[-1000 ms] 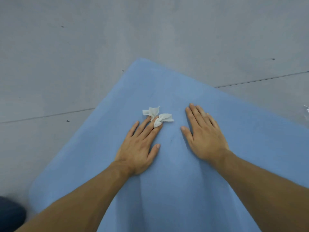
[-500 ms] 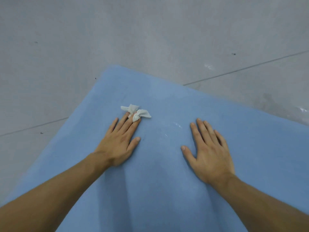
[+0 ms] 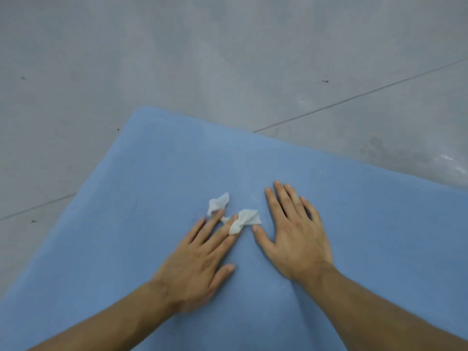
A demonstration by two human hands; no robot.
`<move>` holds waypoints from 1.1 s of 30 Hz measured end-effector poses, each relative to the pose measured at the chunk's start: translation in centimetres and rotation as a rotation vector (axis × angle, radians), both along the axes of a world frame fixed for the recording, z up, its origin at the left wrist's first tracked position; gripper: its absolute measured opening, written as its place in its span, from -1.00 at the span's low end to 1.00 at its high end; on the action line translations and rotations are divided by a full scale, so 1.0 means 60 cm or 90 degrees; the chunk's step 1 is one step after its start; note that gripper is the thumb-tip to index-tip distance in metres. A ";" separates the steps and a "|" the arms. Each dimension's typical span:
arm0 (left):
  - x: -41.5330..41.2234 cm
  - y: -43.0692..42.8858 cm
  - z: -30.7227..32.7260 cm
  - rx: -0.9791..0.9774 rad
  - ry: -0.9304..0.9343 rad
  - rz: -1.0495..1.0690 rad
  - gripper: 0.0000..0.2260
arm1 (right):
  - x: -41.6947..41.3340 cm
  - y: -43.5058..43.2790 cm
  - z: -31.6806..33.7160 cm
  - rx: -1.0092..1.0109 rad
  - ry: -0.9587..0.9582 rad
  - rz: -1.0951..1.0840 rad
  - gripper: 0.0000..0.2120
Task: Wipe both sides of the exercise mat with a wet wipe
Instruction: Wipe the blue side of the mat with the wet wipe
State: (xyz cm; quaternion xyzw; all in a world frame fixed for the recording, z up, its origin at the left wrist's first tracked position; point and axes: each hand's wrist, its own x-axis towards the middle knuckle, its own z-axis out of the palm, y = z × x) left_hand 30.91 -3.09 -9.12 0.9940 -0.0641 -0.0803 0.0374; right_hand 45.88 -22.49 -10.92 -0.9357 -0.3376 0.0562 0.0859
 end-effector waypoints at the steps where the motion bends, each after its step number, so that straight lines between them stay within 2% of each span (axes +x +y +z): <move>1: -0.023 -0.002 0.005 0.016 0.000 -0.013 -0.38 | 0.000 0.000 0.001 0.001 0.001 0.001 -0.24; 3: -0.025 0.010 0.005 0.040 -0.001 -0.037 -0.38 | 0.001 0.001 0.000 0.004 -0.002 0.001 -0.24; 6: 0.050 0.045 -0.006 0.032 0.026 -0.016 -0.41 | 0.002 0.001 -0.002 0.009 -0.001 0.000 -0.25; 11: 0.229 0.082 -0.022 -0.017 0.042 0.118 -0.36 | 0.003 0.001 -0.002 0.005 -0.004 -0.001 -0.24; 16: 0.336 0.104 -0.006 -0.055 0.075 0.243 -0.43 | 0.003 0.000 0.000 0.002 -0.005 -0.006 -0.25; 18: 0.327 0.096 -0.008 -0.072 0.076 0.217 -0.42 | 0.002 0.000 0.000 0.000 -0.005 -0.005 -0.25; 21: 0.262 0.083 -0.009 -0.072 0.056 0.089 -0.39 | 0.003 0.000 0.000 -0.001 -0.008 -0.005 -0.25; 24: 0.176 0.077 -0.005 -0.044 0.034 -0.061 -0.41 | 0.005 -0.001 -0.001 -0.005 -0.011 0.000 -0.25; 28: 0.075 0.076 0.004 0.009 0.028 -0.182 -0.43 | 0.005 0.001 -0.001 -0.011 -0.002 -0.001 -0.26; 31: 0.083 0.100 0.000 0.018 0.036 -0.189 -0.45 | 0.005 0.001 -0.002 -0.014 -0.002 -0.001 -0.26; 33: 0.128 0.115 -0.007 0.009 0.034 -0.120 -0.45 | 0.006 0.000 -0.002 -0.018 -0.002 0.003 -0.25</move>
